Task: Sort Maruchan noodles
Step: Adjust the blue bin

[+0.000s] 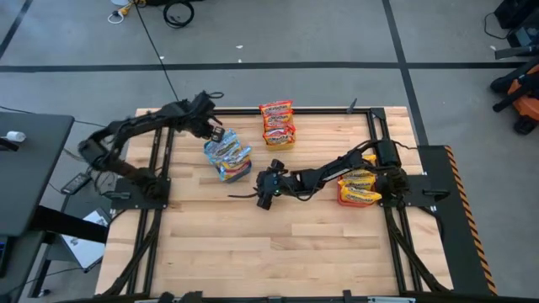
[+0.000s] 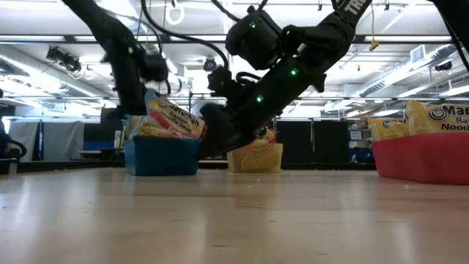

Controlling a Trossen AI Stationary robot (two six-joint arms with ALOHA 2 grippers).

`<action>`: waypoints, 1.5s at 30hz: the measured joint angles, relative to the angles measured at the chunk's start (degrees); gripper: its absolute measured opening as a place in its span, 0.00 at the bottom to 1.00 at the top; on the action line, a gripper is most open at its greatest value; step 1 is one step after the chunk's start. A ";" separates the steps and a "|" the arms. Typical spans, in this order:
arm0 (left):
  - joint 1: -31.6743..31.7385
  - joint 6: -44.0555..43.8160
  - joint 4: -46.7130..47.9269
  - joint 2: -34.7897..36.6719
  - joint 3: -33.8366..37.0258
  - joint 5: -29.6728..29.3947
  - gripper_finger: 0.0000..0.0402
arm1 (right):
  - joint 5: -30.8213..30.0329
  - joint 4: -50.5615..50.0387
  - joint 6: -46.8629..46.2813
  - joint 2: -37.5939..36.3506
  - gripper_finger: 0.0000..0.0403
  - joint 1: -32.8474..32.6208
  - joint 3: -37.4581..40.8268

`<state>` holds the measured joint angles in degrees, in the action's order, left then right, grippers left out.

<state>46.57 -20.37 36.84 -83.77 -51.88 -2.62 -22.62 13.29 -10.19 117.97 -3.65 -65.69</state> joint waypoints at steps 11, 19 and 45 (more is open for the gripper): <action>-9.06 2.37 1.45 -2.91 0.00 11.11 0.02 | -0.10 -0.69 -4.36 -0.10 0.60 -2.73 0.02; -15.77 0.66 12.30 12.85 0.00 4.92 0.02 | 0.25 -9.56 -11.59 -3.91 0.60 -6.48 0.00; -58.95 -29.67 -11.70 2.38 2.60 -18.75 0.00 | 13.73 -12.12 32.85 -8.43 0.60 7.02 1.64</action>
<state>-12.38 -50.04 25.13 -81.38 -49.28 -21.36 -8.90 1.17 22.66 109.54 3.37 -64.05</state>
